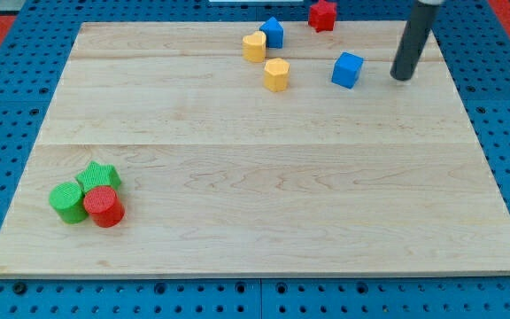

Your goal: Push blue cube towards bottom right

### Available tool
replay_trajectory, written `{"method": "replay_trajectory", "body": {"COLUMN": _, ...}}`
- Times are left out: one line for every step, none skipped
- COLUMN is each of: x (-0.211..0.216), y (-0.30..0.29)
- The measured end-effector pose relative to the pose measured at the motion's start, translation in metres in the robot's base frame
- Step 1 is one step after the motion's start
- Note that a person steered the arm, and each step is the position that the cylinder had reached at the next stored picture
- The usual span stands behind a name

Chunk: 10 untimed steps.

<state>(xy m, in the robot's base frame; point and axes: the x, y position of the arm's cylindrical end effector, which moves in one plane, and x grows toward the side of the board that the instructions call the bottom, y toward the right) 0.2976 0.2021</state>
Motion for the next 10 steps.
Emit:
{"method": "replay_trajectory", "body": {"x": -0.008, "y": -0.048}}
{"method": "replay_trajectory", "body": {"x": -0.014, "y": -0.094}}
{"method": "replay_trajectory", "body": {"x": 0.001, "y": -0.111}}
{"method": "replay_trajectory", "body": {"x": 0.029, "y": -0.111}}
{"method": "replay_trajectory", "body": {"x": 0.051, "y": -0.112}}
{"method": "replay_trajectory", "body": {"x": 0.071, "y": -0.118}}
{"method": "replay_trajectory", "body": {"x": 0.086, "y": -0.123}}
{"method": "replay_trajectory", "body": {"x": 0.096, "y": -0.142}}
{"method": "replay_trajectory", "body": {"x": 0.099, "y": -0.162}}
{"method": "replay_trajectory", "body": {"x": 0.103, "y": -0.188}}
